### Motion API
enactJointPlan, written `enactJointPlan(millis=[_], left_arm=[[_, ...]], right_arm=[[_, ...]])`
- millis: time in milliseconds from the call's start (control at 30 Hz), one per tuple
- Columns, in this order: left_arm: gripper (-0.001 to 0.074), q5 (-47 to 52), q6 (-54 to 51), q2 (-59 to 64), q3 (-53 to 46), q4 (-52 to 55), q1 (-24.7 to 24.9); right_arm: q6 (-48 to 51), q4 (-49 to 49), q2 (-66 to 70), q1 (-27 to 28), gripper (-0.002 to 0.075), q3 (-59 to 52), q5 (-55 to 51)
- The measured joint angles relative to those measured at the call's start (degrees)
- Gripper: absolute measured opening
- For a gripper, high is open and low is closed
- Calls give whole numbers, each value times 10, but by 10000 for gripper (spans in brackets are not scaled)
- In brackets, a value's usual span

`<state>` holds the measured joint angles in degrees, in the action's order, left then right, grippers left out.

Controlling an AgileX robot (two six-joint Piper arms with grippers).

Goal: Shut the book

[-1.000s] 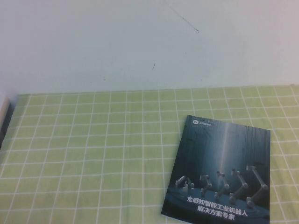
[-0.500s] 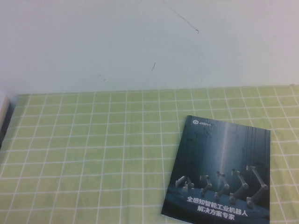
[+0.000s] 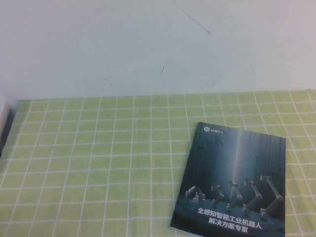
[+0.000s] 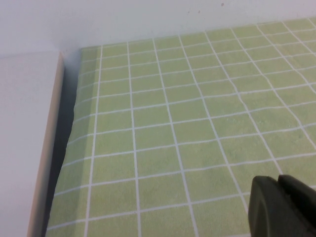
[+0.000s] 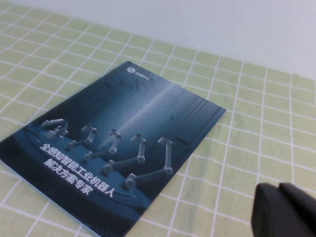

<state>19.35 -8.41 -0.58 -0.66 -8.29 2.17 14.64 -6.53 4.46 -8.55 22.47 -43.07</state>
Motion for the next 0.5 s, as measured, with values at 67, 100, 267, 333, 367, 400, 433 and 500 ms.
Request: enactJointPlan(millis=[67, 100, 267, 333, 367, 400, 433, 500], left_arm=[[-4, 0, 0, 0, 0, 0, 0], [-4, 0, 0, 0, 0, 0, 0], [-4, 0, 0, 0, 0, 0, 0], [-4, 0, 0, -1, 0, -1, 0], [-4, 0, 0, -1, 0, -1, 0], [-4, 0, 0, -1, 0, -1, 0], [-4, 0, 0, -1, 0, -1, 0], [-4, 0, 0, -1, 0, -1, 0]], right_arm=[[0, 0, 0, 0, -3, 0, 0], [0, 0, 0, 0, -3, 0, 0], [0, 0, -16, 0, -3, -17, 29], [0, 11, -31, 3, -3, -40, 62], [0, 18, -36, 4, -3, -49, 76], [-3, 34, -47, 10, -3, -72, 109], [-11, 48, -50, 17, -3, -94, 142], [-37, 75, -51, 33, -3, -144, 204]])
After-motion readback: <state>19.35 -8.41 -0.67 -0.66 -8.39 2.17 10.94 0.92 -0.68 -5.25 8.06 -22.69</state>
